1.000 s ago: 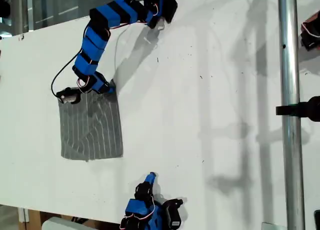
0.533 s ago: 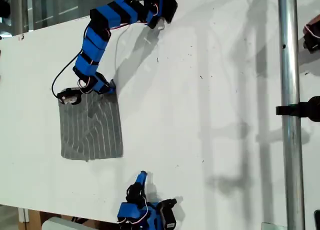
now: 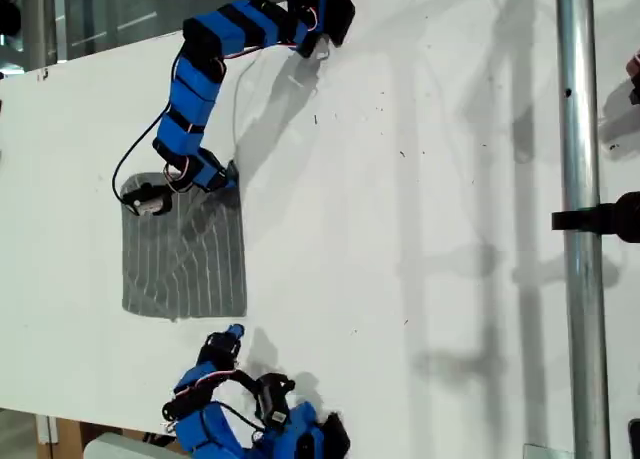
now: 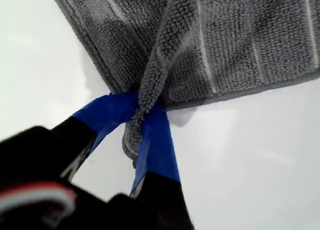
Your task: Grasp corners of a towel and fold twice.
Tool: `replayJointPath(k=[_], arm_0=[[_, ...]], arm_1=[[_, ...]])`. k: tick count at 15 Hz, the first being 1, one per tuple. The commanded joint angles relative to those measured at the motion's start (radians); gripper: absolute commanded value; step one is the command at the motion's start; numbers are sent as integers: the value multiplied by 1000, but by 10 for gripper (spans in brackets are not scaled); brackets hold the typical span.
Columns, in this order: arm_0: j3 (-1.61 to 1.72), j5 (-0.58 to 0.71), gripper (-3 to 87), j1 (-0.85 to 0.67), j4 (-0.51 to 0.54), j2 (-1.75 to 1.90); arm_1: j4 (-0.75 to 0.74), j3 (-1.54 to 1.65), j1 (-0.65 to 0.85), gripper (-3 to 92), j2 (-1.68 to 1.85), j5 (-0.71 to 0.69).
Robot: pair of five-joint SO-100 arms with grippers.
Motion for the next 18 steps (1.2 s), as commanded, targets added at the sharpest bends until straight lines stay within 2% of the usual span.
replayJointPath(k=[1, 3, 4, 7, 11, 16, 18], arm_0=[[-365, 86, 198, -86, 66, -350], [-627, 169, 272, -101, 172, -577], [-726, 193, 281, -114, 219, -657], [-756, 224, 277, -183, 225, -758], [-707, 192, 246, -268, 222, -825], [-805, 153, 225, -222, 229, -1012], [-905, 144, 190, -198, 284, -1103]], arm_1=[[-12, 12, -40, -2, 92, 20], [-18, 38, -61, -2, 114, 28], [-20, 49, -64, -2, 129, 29], [-17, 58, -64, -2, 166, 29], [-25, 71, -67, -2, 184, 29], [-31, 71, -71, -2, 210, 29], [-31, 71, -61, -2, 222, 29]])
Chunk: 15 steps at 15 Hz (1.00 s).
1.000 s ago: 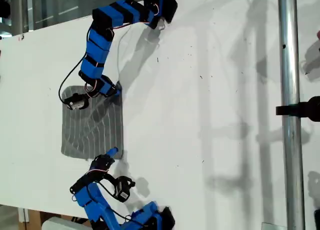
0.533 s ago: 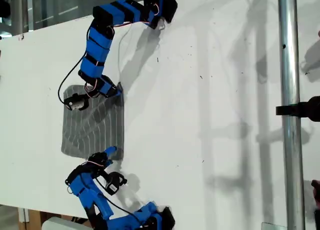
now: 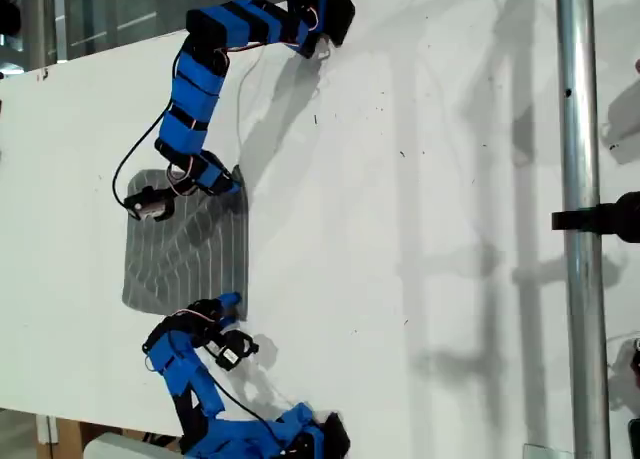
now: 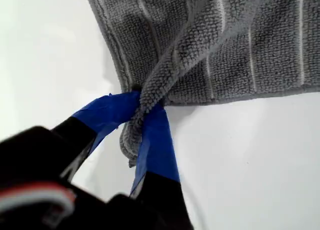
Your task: Grasp corners of a towel and fold twice.
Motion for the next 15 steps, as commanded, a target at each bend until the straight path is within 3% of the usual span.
replayJointPath(k=[1, 3, 8, 11, 15], arm_0=[[-135, -3, 140, 28, 69, -67], [-210, 0, -28, 23, 133, -132], [37, -94, -27, 152, 127, 127], [382, -275, -27, 347, 81, 502], [664, -640, -27, 715, 40, 787]], arm_1=[[-11, -6, 0, -2, 112, 12], [-11, -5, 6, -2, 114, 12], [-2, 160, -46, -2, 242, 63], [8, 382, -216, -3, 439, 179], [40, 558, -535, -3, 583, 433]])
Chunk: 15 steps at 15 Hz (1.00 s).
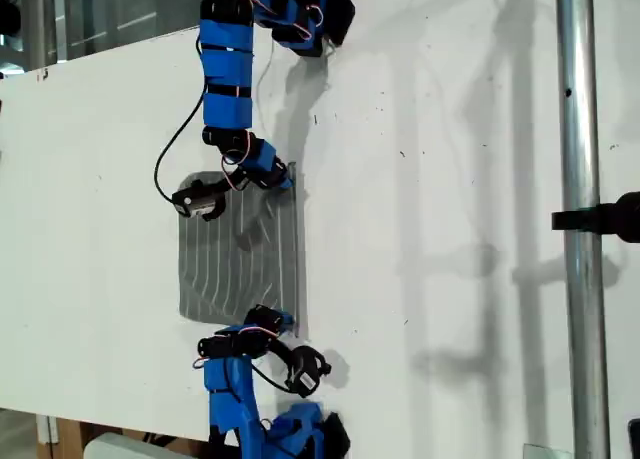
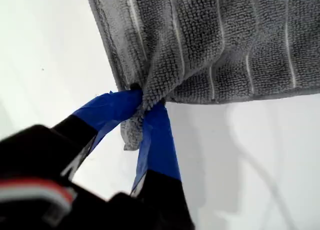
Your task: Grasp corners of a towel and fold twice.
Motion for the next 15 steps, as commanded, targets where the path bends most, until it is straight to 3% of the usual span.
replayJointPath(k=[1, 4, 6, 8, 11, 15], arm_0=[[103, -253, -27, 244, -18, 187], [158, -584, -27, 574, -118, 265], [135, -635, -27, 696, -201, 261], [127, -629, -27, 709, -186, 285], [161, -454, -27, 523, -129, 370], [261, -101, -27, 83, -143, 477]], arm_1=[[34, 23, -221, -3, 92, 156], [20, 14, -520, -3, 80, 402], [21, -54, -632, -3, 46, 491], [98, -126, -623, -3, 25, 486], [176, -121, -428, -3, 83, 364], [133, -100, -32, -3, 112, 75]])
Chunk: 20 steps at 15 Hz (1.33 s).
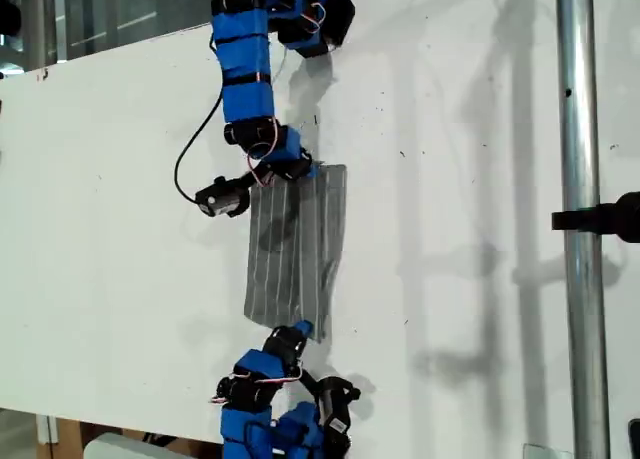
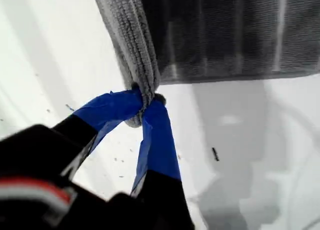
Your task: Grasp corners of a towel and fold twice.
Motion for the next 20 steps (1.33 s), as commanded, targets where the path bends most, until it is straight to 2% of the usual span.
replayJointPath(k=[1, 5, 7, 10, 14, 18, 20], arm_0=[[-11, 201, -27, -255, 0, 34], [-95, 477, -26, -580, -37, -31], [-160, 541, -26, -650, -49, -46], [-236, 594, -26, -678, -52, -18], [-74, 499, -26, -612, -94, -5], [183, 330, -26, -506, -199, 84], [308, 235, 4, -453, -275, 155]], arm_1=[[-48, -17, 201, -3, 67, -146], [-110, -106, 454, -3, 61, -333], [-117, -179, 526, -3, 64, -394], [-91, -225, 569, -3, 124, -430], [-41, -91, 431, -3, 161, -345], [-161, 140, 305, -3, 152, -225], [-239, 230, 308, -3, 124, -210]])
